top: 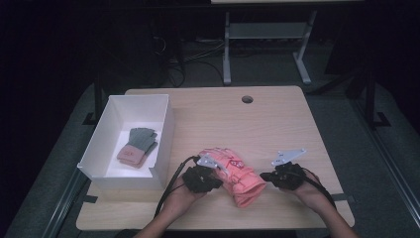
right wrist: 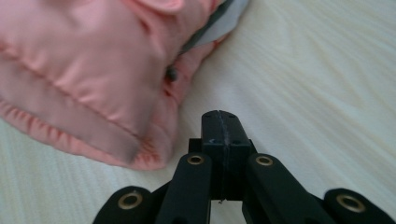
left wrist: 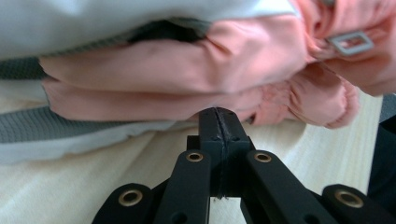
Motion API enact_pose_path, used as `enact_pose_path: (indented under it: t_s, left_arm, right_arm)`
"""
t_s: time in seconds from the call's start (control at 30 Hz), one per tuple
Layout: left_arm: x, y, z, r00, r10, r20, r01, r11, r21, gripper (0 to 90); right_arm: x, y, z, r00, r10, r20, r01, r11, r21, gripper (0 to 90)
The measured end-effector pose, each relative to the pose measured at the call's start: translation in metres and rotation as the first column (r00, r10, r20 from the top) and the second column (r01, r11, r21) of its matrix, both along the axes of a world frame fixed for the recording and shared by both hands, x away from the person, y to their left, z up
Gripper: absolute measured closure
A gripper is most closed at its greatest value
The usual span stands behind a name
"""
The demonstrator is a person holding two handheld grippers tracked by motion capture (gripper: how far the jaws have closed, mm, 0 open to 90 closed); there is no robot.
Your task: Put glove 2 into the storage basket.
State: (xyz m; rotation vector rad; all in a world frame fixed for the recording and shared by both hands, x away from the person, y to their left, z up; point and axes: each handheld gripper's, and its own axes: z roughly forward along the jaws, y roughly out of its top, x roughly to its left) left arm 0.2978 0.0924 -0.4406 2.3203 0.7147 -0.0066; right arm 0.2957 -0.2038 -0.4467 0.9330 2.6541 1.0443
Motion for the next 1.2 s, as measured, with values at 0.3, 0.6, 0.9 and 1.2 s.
enact_pose_path:
  t_s: [0.3,0.6,0.9,1.2]
  left_arm:
    - [0.02,-0.002,0.0,0.9998,0.021,0.005,-0.021,0.9998,0.002,89.6]
    - [0.036,-0.005,-0.001,0.9996,0.027,0.0,-0.027,0.9996,-0.006,89.6]
    - [0.048,-0.005,-0.004,0.9998,-0.005,-0.018,0.004,0.9989,-0.047,89.7]
    - [0.047,0.0,-0.003,0.9993,-0.024,-0.029,0.022,0.9986,-0.047,89.7]
  right_arm:
    - [-0.003,0.013,-0.006,0.9972,0.069,-0.03,-0.069,0.998,-0.001,90.0]
    - [-0.009,0.025,-0.008,0.9901,0.127,-0.059,-0.126,0.992,0.015,90.0]
    - [-0.016,0.039,-0.011,0.9777,0.192,-0.085,-0.187,0.98,0.061,90.0]
    - [-0.029,0.062,-0.012,0.9584,0.268,-0.097,-0.261,0.962,0.081,90.0]
